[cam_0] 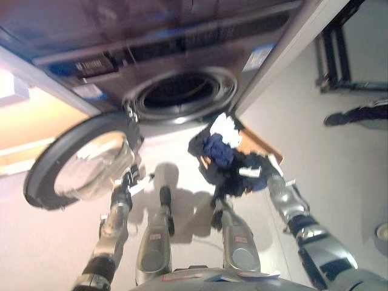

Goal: Put the clothes in the basket into the washing machine.

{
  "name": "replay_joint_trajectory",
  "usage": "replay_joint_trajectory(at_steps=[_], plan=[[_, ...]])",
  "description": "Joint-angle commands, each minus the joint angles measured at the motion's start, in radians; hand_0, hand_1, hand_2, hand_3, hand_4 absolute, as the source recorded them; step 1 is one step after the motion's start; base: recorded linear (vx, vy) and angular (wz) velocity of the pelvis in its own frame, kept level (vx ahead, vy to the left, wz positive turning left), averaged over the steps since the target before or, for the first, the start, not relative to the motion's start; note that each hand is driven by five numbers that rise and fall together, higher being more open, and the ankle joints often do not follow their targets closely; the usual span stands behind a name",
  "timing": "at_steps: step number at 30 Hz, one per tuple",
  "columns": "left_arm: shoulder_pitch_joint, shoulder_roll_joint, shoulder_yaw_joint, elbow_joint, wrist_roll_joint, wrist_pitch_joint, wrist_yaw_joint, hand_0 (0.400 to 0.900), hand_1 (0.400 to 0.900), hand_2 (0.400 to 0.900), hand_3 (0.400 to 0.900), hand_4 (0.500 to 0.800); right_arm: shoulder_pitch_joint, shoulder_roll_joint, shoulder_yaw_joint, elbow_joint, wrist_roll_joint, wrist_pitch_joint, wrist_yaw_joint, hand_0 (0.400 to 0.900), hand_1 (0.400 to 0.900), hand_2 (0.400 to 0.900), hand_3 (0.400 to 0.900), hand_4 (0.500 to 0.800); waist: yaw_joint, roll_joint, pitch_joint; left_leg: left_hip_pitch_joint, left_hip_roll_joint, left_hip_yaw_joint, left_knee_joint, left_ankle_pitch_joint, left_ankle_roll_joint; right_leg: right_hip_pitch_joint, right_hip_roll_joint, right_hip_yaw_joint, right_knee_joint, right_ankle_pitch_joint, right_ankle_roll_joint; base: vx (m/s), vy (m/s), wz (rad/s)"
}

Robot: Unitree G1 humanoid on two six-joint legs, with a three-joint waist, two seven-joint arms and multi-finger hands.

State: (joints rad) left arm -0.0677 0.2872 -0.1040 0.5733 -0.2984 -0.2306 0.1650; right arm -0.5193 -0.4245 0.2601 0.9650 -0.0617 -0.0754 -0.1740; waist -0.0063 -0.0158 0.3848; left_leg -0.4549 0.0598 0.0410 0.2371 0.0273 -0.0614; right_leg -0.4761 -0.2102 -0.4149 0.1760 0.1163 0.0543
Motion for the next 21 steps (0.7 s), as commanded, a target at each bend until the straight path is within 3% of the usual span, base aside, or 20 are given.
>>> replay_joint_trajectory(at_steps=[1,5,6,7,8,14,21], plan=[[-0.002,0.061,0.002,-0.154,-0.025,-0.105,0.066,0.900,0.900,0.900,0.900,0.800,-0.144,-0.075,0.034,-0.052,-0.038,-0.057,-0.085,0.900,0.900,0.900,0.900,0.800,0.014,-0.003,0.014,-0.173,-0.038,0.009,0.147,-0.031,0.020,-0.182,-0.068,0.025,0.182,-0.052,0.103,-0.25,0.039,0.07],[-0.032,0.078,-0.016,-0.229,-0.038,-0.124,0.089,0.900,0.900,0.900,0.900,0.800,-0.288,-0.111,0.066,0.007,-0.025,-0.070,-0.106,0.900,0.900,0.900,0.900,0.800,0.028,0.009,0.019,-0.346,-0.032,0.009,0.280,-0.064,0.022,-0.345,-0.100,0.038,0.298,-0.074,0.098,-0.20,0.017,-0.01],[-0.049,0.083,-0.029,-0.261,-0.049,-0.134,0.100,0.900,0.900,0.900,0.900,0.800,-0.354,-0.124,0.084,0.051,-0.016,-0.076,-0.113,0.900,0.900,0.900,0.900,0.800,0.040,0.021,0.022,-0.420,-0.031,-0.001,0.359,-0.113,0.014,-0.418,-0.108,0.047,0.382,-0.117,0.110,-0.17,0.041,0.00],[-0.066,0.084,-0.034,-0.272,-0.057,-0.139,0.108,0.900,0.900,0.900,0.900,0.800,-0.396,-0.130,0.092,0.072,-0.007,-0.080,-0.119,0.900,0.900,0.900,0.900,0.800,0.040,0.024,0.026,-0.478,-0.037,0.007,0.382,-0.086,0.026,-0.470,-0.118,0.040,0.395,-0.090,0.092,-0.13,0.033,-0.02],[-0.079,0.086,-0.037,-0.281,-0.061,-0.144,0.118,0.900,0.900,0.900,0.900,0.800,-0.426,-0.134,0.099,0.090,0.000,-0.084,-0.121,0.900,0.900,0.900,0.900,0.800,0.047,0.029,0.021,-0.515,-0.035,-0.002,0.431,-0.134,0.017,-0.512,-0.118,0.051,0.451,-0.132,0.108,-0.15,0.034,0.01],[-0.128,0.101,-0.038,-0.351,-0.083,-0.165,0.155,0.900,0.900,0.900,0.900,0.800,-0.560,-0.160,0.145,0.171,0.003,-0.081,-0.143,0.900,0.900,0.900,0.900,0.800,0.062,0.051,0.027,-0.713,-0.042,-0.020,0.583,-0.166,0.016,-0.729,-0.149,0.059,0.625,-0.186,0.098,-0.08,0.005,0.11],[-0.145,0.095,-0.053,-0.390,-0.098,-0.175,0.196,0.900,0.900,0.900,0.900,0.800,-0.626,-0.128,0.166,0.265,-0.035,-0.054,-0.171,0.900,0.900,0.900,0.900,0.800,0.072,0.064,0.039,-0.847,-0.056,-0.037,0.692,-0.193,0.024,-0.873,-0.186,0.092,0.750,-0.229,0.075,-0.03,-0.001,0.02]])
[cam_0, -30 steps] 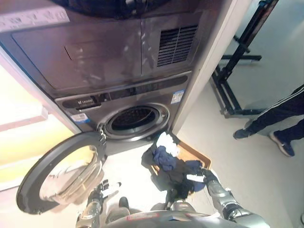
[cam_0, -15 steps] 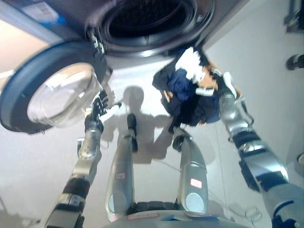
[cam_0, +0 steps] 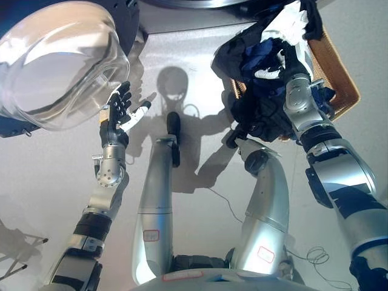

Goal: Put the clothes in the basket into the washing machine.

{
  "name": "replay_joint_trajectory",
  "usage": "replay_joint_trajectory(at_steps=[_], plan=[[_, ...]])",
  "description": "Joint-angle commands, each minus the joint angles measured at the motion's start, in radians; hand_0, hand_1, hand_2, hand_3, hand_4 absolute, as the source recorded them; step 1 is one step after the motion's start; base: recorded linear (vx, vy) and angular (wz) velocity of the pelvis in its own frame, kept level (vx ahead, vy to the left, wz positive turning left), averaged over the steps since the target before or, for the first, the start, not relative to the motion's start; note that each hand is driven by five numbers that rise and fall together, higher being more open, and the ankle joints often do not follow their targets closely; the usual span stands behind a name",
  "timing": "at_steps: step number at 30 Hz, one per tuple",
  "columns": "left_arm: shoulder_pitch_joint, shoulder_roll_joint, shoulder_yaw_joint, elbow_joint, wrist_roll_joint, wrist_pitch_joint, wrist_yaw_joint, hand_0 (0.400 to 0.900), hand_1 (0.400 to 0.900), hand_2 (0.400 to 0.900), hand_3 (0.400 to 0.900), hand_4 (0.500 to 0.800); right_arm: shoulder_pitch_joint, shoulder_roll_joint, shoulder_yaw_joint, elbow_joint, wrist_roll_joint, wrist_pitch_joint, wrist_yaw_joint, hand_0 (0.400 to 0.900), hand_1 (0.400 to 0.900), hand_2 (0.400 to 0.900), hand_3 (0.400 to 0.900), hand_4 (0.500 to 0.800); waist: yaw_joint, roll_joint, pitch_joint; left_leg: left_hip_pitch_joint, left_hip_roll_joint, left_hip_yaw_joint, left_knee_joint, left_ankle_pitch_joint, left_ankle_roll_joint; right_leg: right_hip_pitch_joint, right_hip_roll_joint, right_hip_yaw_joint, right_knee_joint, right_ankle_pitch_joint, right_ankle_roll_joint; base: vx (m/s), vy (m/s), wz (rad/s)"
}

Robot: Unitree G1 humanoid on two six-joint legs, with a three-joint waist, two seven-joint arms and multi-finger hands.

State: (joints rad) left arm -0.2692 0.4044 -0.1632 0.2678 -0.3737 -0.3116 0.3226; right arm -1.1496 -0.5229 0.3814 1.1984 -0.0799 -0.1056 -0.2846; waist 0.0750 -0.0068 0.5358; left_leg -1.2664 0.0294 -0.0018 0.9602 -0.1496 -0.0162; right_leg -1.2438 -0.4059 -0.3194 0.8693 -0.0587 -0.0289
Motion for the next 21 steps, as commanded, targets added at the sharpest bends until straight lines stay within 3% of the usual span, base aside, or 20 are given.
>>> replay_joint_trajectory(at_steps=[1,8,13,20,21], plan=[[0.058,-0.025,0.003,-0.086,-0.031,-0.095,0.045,0.900,0.900,0.900,0.900,0.800,-0.003,-0.020,0.049,0.041,-0.020,-0.020,-0.059,0.900,0.900,0.900,0.900,0.800,-0.006,0.059,-0.107,-0.066,-0.026,0.002,-0.005,-0.021,-0.016,-0.140,0.001,0.008,0.088,-0.063,0.151,-0.03,0.019,-0.01],[0.060,-0.023,-0.030,-0.078,-0.042,-0.095,0.070,0.900,0.900,0.900,0.900,0.800,-0.022,0.009,0.053,0.158,-0.111,0.026,-0.113,0.900,0.900,0.900,0.900,0.800,-0.005,0.079,-0.101,-0.140,-0.038,0.003,0.070,-0.036,0.003,-0.238,-0.028,0.037,0.178,-0.084,0.137,0.00,0.018,-0.01],[0.067,0.001,-0.033,-0.103,-0.038,-0.102,0.087,0.900,0.900,0.900,0.900,0.800,-0.030,-0.028,0.043,0.165,-0.143,0.032,-0.173,0.900,0.900,0.900,0.900,0.800,0.006,0.099,-0.101,-0.181,-0.043,0.007,0.119,-0.044,0.017,-0.303,-0.044,0.072,0.240,-0.095,0.134,0.00,0.017,0.00],[0.055,0.030,-0.056,-0.114,-0.044,-0.110,0.073,0.900,0.900,0.900,0.900,0.800,-0.055,-0.076,0.077,0.192,-0.177,0.042,-0.164,0.900,0.900,0.900,0.900,0.800,0.025,0.127,-0.086,-0.206,-0.055,0.000,0.167,-0.055,0.031,-0.326,-0.061,0.084,0.292,-0.117,0.131,-0.01,0.009,0.06],[0.057,0.030,-0.059,-0.120,-0.046,-0.109,0.072,0.900,0.900,0.900,0.900,0.800,-0.057,-0.083,0.066,0.205,-0.170,0.050,-0.172,0.612,0.612,0.612,0.612,0.627,0.029,0.134,-0.081,-0.209,-0.056,-0.001,0.174,-0.056,0.032,-0.326,-0.064,0.082,0.301,-0.122,0.129,-0.01,0.002,0.04]])
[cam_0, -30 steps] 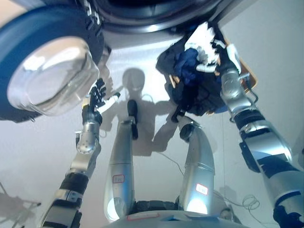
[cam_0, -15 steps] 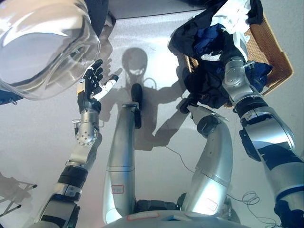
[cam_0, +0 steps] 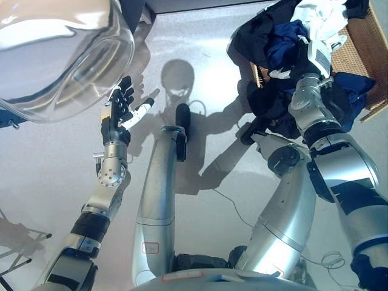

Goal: Put the clothes in the basket into the washing machine.

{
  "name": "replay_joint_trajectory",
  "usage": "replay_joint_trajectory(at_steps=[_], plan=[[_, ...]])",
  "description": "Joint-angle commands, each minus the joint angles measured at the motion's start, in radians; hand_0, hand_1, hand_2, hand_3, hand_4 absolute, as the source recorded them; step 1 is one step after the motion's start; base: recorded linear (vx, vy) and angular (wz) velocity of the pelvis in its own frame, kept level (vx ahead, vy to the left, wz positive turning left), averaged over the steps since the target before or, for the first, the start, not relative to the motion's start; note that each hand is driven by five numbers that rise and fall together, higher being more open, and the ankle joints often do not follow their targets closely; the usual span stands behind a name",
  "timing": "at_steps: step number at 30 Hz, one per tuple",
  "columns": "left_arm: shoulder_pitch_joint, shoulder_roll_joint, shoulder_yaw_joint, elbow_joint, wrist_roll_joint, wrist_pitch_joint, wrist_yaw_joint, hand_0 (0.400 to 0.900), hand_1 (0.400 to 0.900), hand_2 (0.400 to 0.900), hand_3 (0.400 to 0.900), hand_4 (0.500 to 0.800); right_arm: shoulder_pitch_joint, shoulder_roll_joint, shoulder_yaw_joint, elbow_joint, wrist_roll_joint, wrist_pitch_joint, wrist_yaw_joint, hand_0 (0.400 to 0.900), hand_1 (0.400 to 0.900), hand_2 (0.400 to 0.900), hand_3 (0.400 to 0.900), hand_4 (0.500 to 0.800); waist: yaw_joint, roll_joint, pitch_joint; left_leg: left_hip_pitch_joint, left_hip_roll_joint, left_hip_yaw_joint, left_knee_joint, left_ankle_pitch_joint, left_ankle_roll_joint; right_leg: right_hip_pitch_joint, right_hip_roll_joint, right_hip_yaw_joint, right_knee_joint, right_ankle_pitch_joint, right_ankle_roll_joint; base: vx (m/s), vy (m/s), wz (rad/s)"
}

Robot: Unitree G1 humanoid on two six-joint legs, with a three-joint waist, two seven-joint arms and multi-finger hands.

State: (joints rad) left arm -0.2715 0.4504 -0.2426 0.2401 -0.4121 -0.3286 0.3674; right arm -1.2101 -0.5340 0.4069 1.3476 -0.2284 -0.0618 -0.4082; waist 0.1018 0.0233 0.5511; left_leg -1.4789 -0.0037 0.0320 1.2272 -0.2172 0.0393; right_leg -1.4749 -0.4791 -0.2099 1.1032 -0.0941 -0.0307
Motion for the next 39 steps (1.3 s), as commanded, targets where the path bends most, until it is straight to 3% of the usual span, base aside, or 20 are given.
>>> replay_joint_trajectory(at_steps=[1,9,15,18,20,21,22,25,27,30,33,39], plan=[[0.060,-0.016,0.020,-0.093,-0.008,-0.092,0.027,0.900,0.900,0.900,0.900,0.800,0.004,-0.072,0.041,0.055,-0.022,0.006,-0.048,0.412,0.412,0.412,0.412,0.507,0.002,0.105,-0.096,0.003,-0.023,-0.036,-0.093,0.012,-0.024,-0.095,0.009,-0.028,0.068,-0.088,0.131,-0.01,-0.002,0.07],[0.080,-0.023,0.031,-0.070,-0.011,-0.086,0.035,0.900,0.900,0.900,0.900,0.800,0.035,-0.081,-0.005,0.034,0.029,0.001,-0.068,0.400,0.400,0.400,0.400,0.500,-0.001,0.105,-0.113,-0.004,-0.031,-0.038,-0.083,0.014,-0.019,-0.095,0.014,-0.031,0.075,-0.086,0.125,0.01,-0.003,0.02],[0.106,-0.023,0.083,-0.067,-0.006,-0.081,0.060,0.900,0.900,0.900,0.900,0.800,0.104,-0.103,-0.078,-0.110,0.155,-0.049,-0.104,0.400,0.400,0.400,0.400,0.500,-0.035,0.071,-0.148,-0.005,-0.030,-0.031,-0.090,0.018,-0.022,-0.095,0.030,-0.025,0.056,-0.068,0.123,0.03,0.008,-0.07],[0.140,-0.025,0.137,-0.073,-0.001,-0.074,0.075,0.900,0.900,0.900,0.900,0.800,0.208,-0.129,-0.127,-0.397,0.228,-0.099,-0.109,0.400,0.400,0.400,0.400,0.500,-0.073,0.041,-0.156,-0.004,-0.024,-0.027,-0.090,0.018,-0.023,-0.095,0.045,-0.025,0.049,-0.059,0.123,0.02,0.014,-0.20],[0.165,-0.027,0.172,-0.081,-0.002,-0.066,0.083,0.900,0.900,0.900,0.900,0.800,0.323,-0.137,-0.196,-0.676,0.304,-0.150,-0.109,0.400,0.400,0.400,0.400,0.500,-0.099,0.024,-0.158,-0.004,-0.021,-0.026,-0.088,0.017,-0.024,-0.095,0.052,-0.027,0.049,-0.058,0.123,0.02,0.002,-0.19],[0.170,-0.023,0.168,-0.083,-0.002,-0.064,0.083,0.900,0.900,0.900,0.900,0.800,0.346,-0.137,-0.209,-0.698,0.303,-0.141,-0.108,0.400,0.400,0.400,0.400,0.500,-0.095,0.020,-0.162,-0.003,-0.021,-0.025,-0.088,0.017,-0.025,-0.095,0.052,-0.026,0.050,-0.059,0.123,0.02,0.004,-0.19],[0.190,-0.032,0.193,-0.077,-0.005,-0.060,0.090,0.900,0.900,0.900,0.900,0.800,0.454,-0.129,-0.285,-0.921,0.352,-0.203,-0.107,0.400,0.400,0.400,0.400,0.500,-0.122,0.010,-0.155,-0.005,-0.017,-0.027,-0.087,0.014,-0.023,-0.094,0.054,-0.028,0.052,-0.060,0.124,0.02,0.010,-0.14],[0.226,-0.042,0.185,-0.090,-0.025,-0.052,0.089,0.900,0.900,0.900,0.900,0.800,0.615,-0.048,-0.401,-1.168,0.502,-0.280,-0.060,0.400,0.400,0.400,0.400,0.500,-0.136,-0.002,-0.159,-0.010,-0.016,-0.029,-0.083,0.012,-0.023,-0.094,0.055,-0.029,0.058,-0.070,0.124,0.03,0.009,-0.09],[0.236,-0.040,0.182,-0.093,-0.038,-0.035,0.087,0.900,0.900,0.900,0.900,0.800,0.659,0.014,-0.399,-1.240,0.657,-0.320,0.006,0.400,0.400,0.400,0.400,0.500,-0.135,-0.006,-0.166,-0.010,-0.013,-0.029,-0.084,0.013,-0.024,-0.094,0.056,-0.030,0.060,-0.075,0.122,0.00,0.000,0.00],[0.249,-0.037,0.181,-0.098,-0.052,-0.017,0.072,0.900,0.900,0.900,0.900,0.800,0.656,0.062,-0.335,-1.276,0.855,-0.333,0.140,0.400,0.400,0.400,0.400,0.500,-0.131,-0.008,-0.177,-0.012,-0.011,-0.029,-0.086,0.016,-0.027,-0.093,0.056,-0.033,0.058,-0.078,0.118,0.00,0.000,0.00],[0.250,-0.043,0.172,-0.100,-0.075,-0.027,0.057,0.900,0.900,0.900,0.900,0.800,0.545,0.130,-0.309,-1.185,1.043,-0.353,0.201,0.400,0.400,0.400,0.400,0.500,-0.116,0.002,-0.189,-0.009,-0.010,-0.029,-0.086,0.015,-0.028,-0.088,0.054,-0.035,0.063,-0.083,0.115,0.02,-0.008,0.07],[0.209,-0.049,0.150,-0.057,-0.125,-0.049,0.034,0.900,0.900,0.900,0.900,0.800,0.201,0.242,-0.263,-0.938,1.190,-0.368,0.227,0.400,0.400,0.400,0.400,0.500,-0.072,0.018,-0.206,0.000,-0.009,-0.027,-0.085,0.013,-0.026,-0.090,0.049,-0.036,0.080,-0.091,0.111,0.02,-0.014,0.07]])
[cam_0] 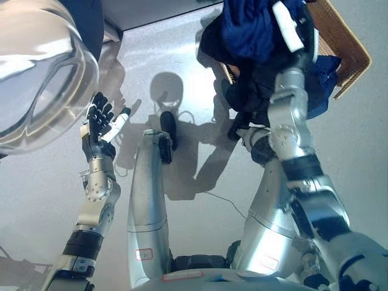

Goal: Put the clothes in the basket into the washing machine.

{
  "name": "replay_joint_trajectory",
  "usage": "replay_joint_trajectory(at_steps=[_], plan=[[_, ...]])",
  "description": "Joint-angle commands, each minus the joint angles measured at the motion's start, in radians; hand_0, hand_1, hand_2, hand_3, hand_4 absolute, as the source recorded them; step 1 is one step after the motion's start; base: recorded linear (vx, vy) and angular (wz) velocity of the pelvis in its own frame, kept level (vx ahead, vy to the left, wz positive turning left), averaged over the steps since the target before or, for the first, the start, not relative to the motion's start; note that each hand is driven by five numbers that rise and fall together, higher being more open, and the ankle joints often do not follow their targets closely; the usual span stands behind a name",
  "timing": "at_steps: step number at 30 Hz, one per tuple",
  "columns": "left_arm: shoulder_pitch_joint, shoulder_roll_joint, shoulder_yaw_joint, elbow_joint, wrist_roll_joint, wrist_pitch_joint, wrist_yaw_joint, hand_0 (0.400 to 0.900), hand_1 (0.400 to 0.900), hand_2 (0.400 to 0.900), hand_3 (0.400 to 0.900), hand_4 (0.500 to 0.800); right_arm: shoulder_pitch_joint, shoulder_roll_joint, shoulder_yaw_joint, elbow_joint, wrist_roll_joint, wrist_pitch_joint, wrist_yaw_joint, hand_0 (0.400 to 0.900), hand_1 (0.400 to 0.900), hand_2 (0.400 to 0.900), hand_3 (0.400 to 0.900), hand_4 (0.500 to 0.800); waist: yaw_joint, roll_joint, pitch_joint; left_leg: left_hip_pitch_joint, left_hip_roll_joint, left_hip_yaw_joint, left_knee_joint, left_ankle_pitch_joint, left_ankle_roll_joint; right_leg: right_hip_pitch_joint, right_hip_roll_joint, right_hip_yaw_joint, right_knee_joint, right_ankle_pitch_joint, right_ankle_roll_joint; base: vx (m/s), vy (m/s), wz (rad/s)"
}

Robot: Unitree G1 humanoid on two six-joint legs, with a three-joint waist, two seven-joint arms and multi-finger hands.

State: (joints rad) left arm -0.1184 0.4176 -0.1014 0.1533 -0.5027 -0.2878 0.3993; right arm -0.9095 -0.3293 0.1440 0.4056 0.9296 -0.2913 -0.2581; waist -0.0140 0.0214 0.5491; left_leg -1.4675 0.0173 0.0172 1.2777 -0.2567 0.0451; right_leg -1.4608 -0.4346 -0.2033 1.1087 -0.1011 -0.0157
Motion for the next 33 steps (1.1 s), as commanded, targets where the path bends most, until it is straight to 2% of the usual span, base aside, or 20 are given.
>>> replay_joint_trajectory(at_steps=[1,3,6,12,13,14,19,25,29,33], plan=[[0.049,-0.016,0.004,0.038,-0.042,-0.095,-0.002,0.900,0.900,0.900,0.900,0.800,-0.151,0.051,-0.004,0.054,0.033,-0.140,0.068,0.400,0.400,0.400,0.400,0.500,0.050,0.023,-0.206,-0.011,-0.030,-0.013,-0.135,0.052,-0.031,-0.104,0.002,-0.043,0.076,-0.086,0.096,0.02,-0.029,0.12],[0.038,-0.013,-0.015,0.057,-0.055,-0.104,-0.009,0.900,0.900,0.900,0.900,0.800,-0.259,0.095,-0.018,0.170,0.039,-0.153,0.041,0.400,0.400,0.400,0.400,0.500,0.066,0.028,-0.213,-0.009,-0.033,-0.014,-0.136,0.053,-0.030,-0.105,-0.001,-0.042,0.079,-0.087,0.097,0.02,-0.031,0.12],[0.022,0.003,-0.043,0.062,-0.057,-0.114,-0.030,0.900,0.900,0.900,0.900,0.800,-0.394,0.102,-0.020,0.356,0.034,-0.131,0.016,0.400,0.400,0.400,0.400,0.500,0.092,0.038,-0.224,-0.011,-0.037,-0.014,-0.139,0.055,-0.029,-0.105,-0.008,-0.042,0.079,-0.088,0.098,0.02,-0.027,0.11],[0.004,0.039,-0.084,0.078,-0.056,-0.123,-0.071,0.900,0.900,0.900,0.900,0.800,-0.570,0.033,-0.008,0.664,0.013,-0.070,-0.007,0.400,0.400,0.400,0.400,0.500,0.140,0.053,-0.239,-0.013,-0.047,-0.025,-0.143,0.063,-0.028,-0.108,-0.024,-0.039,0.091,-0.094,0.106,0.02,-0.045,0.19],[0.004,0.048,-0.090,0.080,-0.058,-0.125,-0.077,0.900,0.900,0.900,0.900,0.800,-0.592,0.011,-0.001,0.714,0.004,-0.055,-0.010,0.492,0.492,0.492,0.492,0.555,0.150,0.056,-0.242,-0.012,-0.049,-0.029,-0.144,0.064,-0.029,-0.108,-0.027,-0.037,0.094,-0.096,0.107,0.02,-0.052,0.22],[0.002,0.050,-0.095,0.081,-0.059,-0.124,-0.083,0.900,0.900,0.900,0.900,0.800,-0.611,-0.010,-0.002,0.753,-0.003,-0.048,-0.019,0.900,0.900,0.900,0.900,0.800,0.157,0.059,-0.244,-0.012,-0.051,-0.031,-0.142,0.063,-0.029,-0.108,-0.031,-0.037,0.098,-0.099,0.109,0.03,-0.061,0.23],[0.009,0.075,-0.121,0.071,-0.045,-0.124,-0.110,0.900,0.900,0.900,0.900,0.800,-0.652,-0.111,0.033,0.812,-0.045,-0.023,-0.042,0.900,0.900,0.900,0.900,0.800,0.193,0.075,-0.245,-0.013,-0.060,-0.039,-0.140,0.063,-0.028,-0.109,-0.043,-0.037,0.114,-0.110,0.115,0.01,-0.048,0.19],[0.017,0.071,-0.131,0.092,-0.054,-0.119,-0.116,0.900,0.900,0.900,0.900,0.800,-0.649,-0.138,0.055,0.787,-0.031,-0.024,-0.030,0.900,0.900,0.900,0.900,0.800,0.206,0.077,-0.255,-0.016,-0.065,-0.039,-0.148,0.068,-0.029,-0.108,-0.049,-0.042,0.115,-0.110,0.120,0.02,-0.019,0.09],[0.020,0.072,-0.129,0.096,-0.060,-0.130,-0.125,0.900,0.900,0.900,0.900,0.800,-0.679,-0.150,0.233,0.792,-0.371,0.048,-0.065,0.900,0.900,0.900,0.900,0.800,0.204,0.071,-0.256,-0.017,-0.065,-0.037,-0.150,0.073,-0.031,-0.108,-0.051,-0.044,0.112,-0.101,0.117,0.00,0.000,0.00],[0.014,0.059,-0.134,0.079,-0.057,-0.133,-0.119,0.900,0.900,0.900,0.900,0.800,-0.683,-0.134,0.287,0.800,-0.502,0.070,-0.072,0.900,0.900,0.900,0.900,0.800,0.198,0.070,-0.254,-0.018,-0.066,-0.036,-0.149,0.075,-0.030,-0.108,-0.053,-0.046,0.114,-0.100,0.115,0.00,-0.006,0.03]])
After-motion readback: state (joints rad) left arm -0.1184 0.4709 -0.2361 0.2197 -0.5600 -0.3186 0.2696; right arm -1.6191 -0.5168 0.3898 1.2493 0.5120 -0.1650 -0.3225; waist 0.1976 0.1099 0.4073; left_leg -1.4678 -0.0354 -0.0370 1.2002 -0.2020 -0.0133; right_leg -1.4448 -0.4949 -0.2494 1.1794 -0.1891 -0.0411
